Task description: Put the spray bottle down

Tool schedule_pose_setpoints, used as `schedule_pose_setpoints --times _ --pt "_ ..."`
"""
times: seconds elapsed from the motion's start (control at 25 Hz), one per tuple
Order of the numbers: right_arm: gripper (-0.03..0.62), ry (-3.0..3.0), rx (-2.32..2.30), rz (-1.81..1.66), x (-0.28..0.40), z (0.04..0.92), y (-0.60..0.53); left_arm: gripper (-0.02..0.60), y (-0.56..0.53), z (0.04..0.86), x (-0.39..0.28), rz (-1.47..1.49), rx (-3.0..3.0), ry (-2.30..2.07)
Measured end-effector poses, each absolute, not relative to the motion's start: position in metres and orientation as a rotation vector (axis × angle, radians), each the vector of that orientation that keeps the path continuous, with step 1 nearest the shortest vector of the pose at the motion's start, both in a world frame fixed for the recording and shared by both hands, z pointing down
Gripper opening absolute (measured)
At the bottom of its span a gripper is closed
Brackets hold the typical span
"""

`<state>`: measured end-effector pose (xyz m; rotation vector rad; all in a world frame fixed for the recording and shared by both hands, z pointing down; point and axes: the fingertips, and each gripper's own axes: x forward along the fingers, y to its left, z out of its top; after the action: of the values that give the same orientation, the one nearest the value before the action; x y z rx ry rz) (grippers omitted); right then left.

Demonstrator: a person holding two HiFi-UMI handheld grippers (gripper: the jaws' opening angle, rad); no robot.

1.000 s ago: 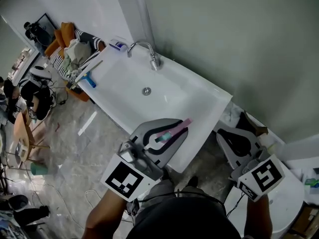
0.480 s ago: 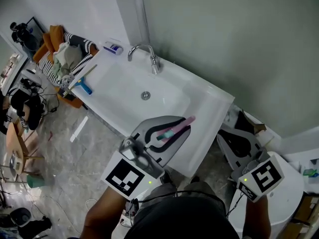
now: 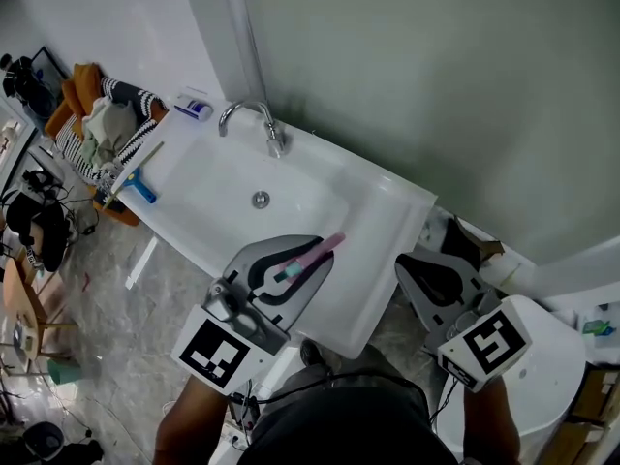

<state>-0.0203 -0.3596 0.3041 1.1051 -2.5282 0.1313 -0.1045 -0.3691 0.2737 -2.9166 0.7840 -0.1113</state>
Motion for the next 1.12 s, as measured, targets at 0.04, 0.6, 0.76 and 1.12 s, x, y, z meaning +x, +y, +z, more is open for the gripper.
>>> schedule_pose_setpoints --times 0.04,0.6,0.76,1.12 --pt "0.009 -2.534 1.095 0.139 -0.018 0.307 -0.364 0.058 -0.373 0.275 -0.102 -0.112 -2.926 0.8" --pt "0.009 -2.611 0.968 0.216 0.045 0.324 -0.446 0.06 -0.447 0.29 -0.032 -0.214 -2.925 0.929" --pt "0.009 -2.613 0.936 0.246 0.056 0.336 -0.469 0.058 -0.47 0.297 -0.017 -0.218 -2.922 0.962" --pt "0.009 -2.565 0.96 0.286 0.056 0.365 -0.501 0.058 -0.512 0.326 -0.004 -0.195 -2.961 0.931"
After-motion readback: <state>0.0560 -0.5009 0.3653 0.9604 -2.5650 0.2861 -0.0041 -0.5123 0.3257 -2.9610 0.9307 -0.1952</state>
